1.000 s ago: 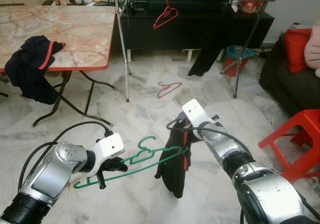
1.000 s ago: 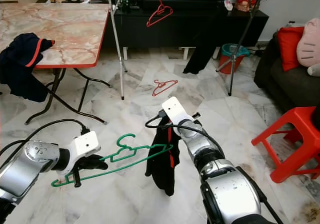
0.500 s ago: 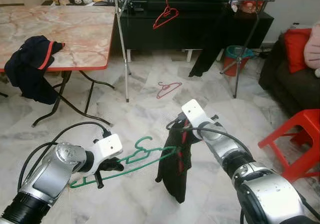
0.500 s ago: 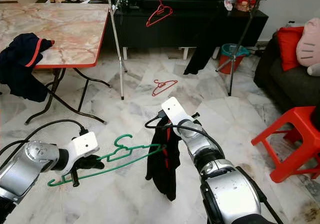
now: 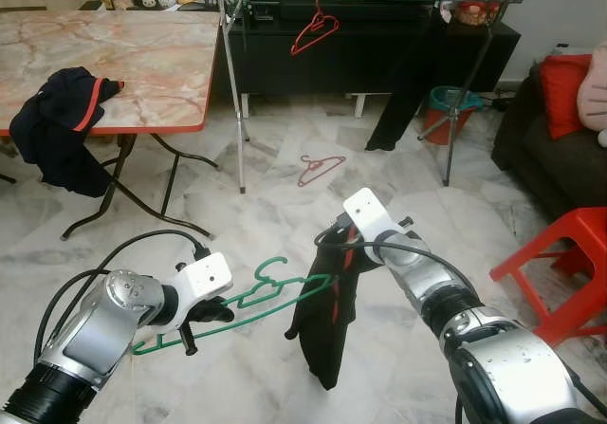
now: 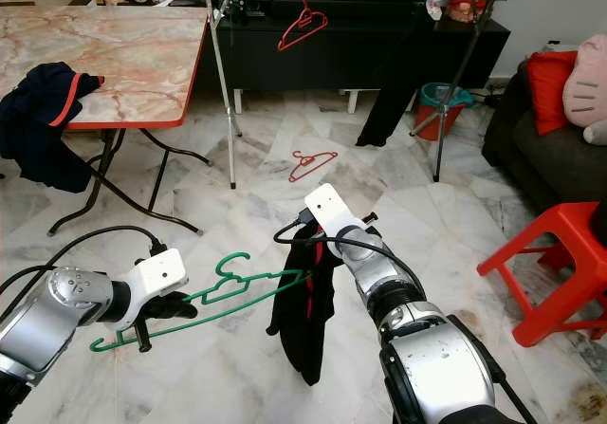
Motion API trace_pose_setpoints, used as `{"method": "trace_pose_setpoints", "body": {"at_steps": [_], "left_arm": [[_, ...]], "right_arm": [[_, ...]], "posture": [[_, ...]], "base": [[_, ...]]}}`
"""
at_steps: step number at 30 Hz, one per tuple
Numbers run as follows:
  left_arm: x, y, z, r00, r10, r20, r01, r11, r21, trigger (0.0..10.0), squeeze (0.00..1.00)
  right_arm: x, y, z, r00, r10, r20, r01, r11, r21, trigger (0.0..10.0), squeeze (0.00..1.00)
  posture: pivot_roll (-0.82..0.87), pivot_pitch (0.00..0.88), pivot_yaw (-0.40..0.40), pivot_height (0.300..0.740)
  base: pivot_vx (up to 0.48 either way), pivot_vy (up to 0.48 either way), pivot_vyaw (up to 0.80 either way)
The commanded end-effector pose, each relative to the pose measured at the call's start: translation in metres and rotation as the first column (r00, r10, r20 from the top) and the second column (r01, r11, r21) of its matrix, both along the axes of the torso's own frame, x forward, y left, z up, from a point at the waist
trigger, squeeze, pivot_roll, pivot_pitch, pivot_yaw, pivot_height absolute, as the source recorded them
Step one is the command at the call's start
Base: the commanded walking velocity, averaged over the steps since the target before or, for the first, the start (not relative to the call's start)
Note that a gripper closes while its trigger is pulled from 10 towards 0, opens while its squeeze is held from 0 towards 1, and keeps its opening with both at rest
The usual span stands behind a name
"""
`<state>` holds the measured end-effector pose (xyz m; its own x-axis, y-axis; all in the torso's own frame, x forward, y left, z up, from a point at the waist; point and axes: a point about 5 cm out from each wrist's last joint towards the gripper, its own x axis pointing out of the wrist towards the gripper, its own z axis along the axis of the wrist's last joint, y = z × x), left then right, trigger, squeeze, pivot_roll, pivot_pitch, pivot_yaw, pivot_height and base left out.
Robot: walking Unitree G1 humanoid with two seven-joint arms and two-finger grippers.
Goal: Hang hanger
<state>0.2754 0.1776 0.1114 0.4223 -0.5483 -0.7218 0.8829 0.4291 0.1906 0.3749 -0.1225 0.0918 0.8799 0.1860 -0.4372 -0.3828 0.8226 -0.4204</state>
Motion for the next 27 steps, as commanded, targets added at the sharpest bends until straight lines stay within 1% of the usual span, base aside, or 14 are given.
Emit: {"method": "trace_pose_setpoints", "body": {"at_steps": [1,8,12,14,17,22,24,27], "left_arm": [[0.004,-0.006,0.01,0.999,-0.017,0.041,0.019,0.999,-0.034,10.0,0.0],[0.007,-0.013,0.017,0.997,-0.014,0.07,0.019,0.998,-0.066,10.0,0.0],[0.014,-0.014,0.02,0.992,0.021,0.124,-0.014,0.998,-0.057,10.0,0.0],[0.02,-0.014,0.022,0.984,0.055,0.168,-0.048,0.998,-0.05,10.0,0.0],[0.024,-0.015,0.024,0.979,0.074,0.191,-0.065,0.996,-0.054,10.0,0.0],[0.029,-0.024,0.026,0.967,0.104,0.233,-0.087,0.993,-0.083,10.0,0.0],[0.029,-0.025,0.026,0.966,0.105,0.236,-0.087,0.992,-0.086,10.0,0.0],[0.03,-0.03,0.027,0.963,0.114,0.245,-0.088,0.99,-0.112,10.0,0.0]], "right_arm": [[0.005,0.004,0.01,0.999,0.014,0.03,-0.014,1.0,0.005,10.0,0.0],[0.004,0.005,0.008,1.0,0.003,0.022,-0.004,1.0,0.009,10.0,0.0],[0.004,0.006,0.008,1.0,0.0,0.021,0.0,1.0,0.013,10.0,0.0],[0.004,0.007,0.008,1.0,-0.002,0.019,0.002,1.0,0.015,10.0,0.0],[0.004,0.008,0.007,1.0,-0.003,0.018,0.003,1.0,0.016,10.0,0.0],[0.003,0.009,0.006,1.0,-0.008,0.014,0.008,1.0,0.02,10.0,0.0],[0.003,0.009,0.006,1.0,-0.009,0.013,0.009,1.0,0.02,10.0,0.0],[0.003,0.009,0.005,1.0,-0.012,0.011,0.012,1.0,0.02,10.0,0.0]], "posture": [[-0.08,0.0,-0.071,0.74],[-0.08,0.0,-0.073,0.74],[-0.08,0.0,-0.073,0.74],[-0.08,0.0,-0.073,0.74],[-0.08,0.0,-0.074,0.74],[-0.08,0.0,-0.076,0.74],[-0.08,0.0,-0.076,0.74],[-0.08,0.0,-0.078,0.74]], "base": [[0.0,0.0,0.0],[0.0,0.0,0.0],[0.0,0.0,0.0],[0.0,0.0,0.0],[0.0,0.0,0.0],[0.0,0.0,0.0],[0.0,0.0,0.0],[0.0,0.0,0.0]]}}
